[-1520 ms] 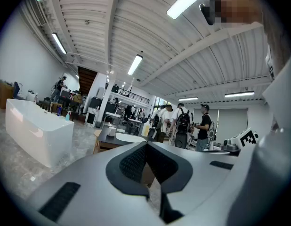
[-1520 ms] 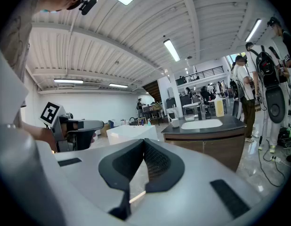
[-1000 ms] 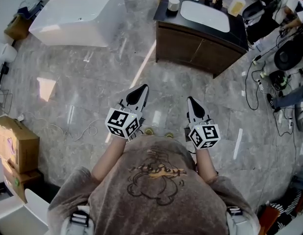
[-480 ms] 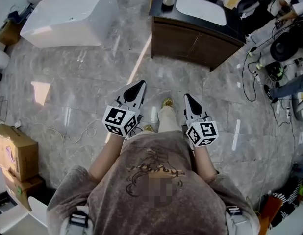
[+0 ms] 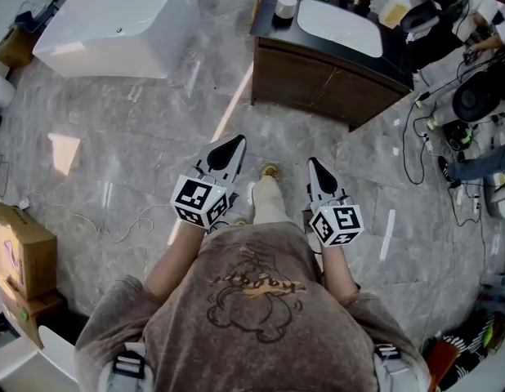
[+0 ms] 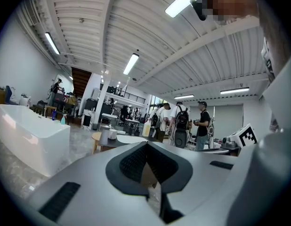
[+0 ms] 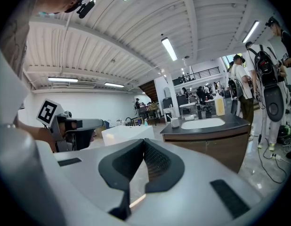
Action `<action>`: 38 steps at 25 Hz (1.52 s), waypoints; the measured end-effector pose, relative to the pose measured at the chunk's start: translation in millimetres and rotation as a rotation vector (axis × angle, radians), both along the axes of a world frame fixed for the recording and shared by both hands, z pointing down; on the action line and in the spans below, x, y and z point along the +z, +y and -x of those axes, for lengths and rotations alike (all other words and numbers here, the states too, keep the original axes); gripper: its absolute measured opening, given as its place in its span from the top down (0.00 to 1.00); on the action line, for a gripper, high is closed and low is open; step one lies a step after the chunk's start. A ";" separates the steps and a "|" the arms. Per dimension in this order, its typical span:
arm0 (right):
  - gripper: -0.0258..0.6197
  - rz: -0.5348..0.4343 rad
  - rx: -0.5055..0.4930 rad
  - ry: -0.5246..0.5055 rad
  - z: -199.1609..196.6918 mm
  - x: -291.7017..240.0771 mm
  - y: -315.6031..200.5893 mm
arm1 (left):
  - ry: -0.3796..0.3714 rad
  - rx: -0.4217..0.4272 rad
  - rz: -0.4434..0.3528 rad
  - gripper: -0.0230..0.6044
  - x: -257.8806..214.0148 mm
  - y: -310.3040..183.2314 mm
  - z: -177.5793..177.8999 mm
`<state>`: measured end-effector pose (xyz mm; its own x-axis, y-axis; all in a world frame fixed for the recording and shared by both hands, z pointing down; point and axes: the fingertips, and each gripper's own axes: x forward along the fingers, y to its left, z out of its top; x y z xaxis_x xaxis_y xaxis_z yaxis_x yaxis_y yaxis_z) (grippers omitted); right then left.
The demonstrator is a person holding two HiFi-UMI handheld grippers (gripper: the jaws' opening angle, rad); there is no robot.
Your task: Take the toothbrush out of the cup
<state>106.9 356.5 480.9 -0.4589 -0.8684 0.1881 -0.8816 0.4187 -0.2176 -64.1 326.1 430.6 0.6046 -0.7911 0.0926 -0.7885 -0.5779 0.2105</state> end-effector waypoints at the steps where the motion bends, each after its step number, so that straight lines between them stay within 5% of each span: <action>1: 0.95 -0.001 -0.003 -0.002 0.4 0.8 -9.4 | -0.002 -0.002 -0.001 0.93 0.6 -8.0 0.5; 24: 0.95 -0.006 -0.096 -0.023 -18.3 -11.4 -238.6 | -0.035 -0.044 -0.006 0.93 -9.6 -214.0 -36.5; 38: 0.95 -0.005 -0.152 -0.009 -12.3 -4.6 -319.5 | -0.034 -0.099 -0.018 0.93 -3.6 -289.0 -27.8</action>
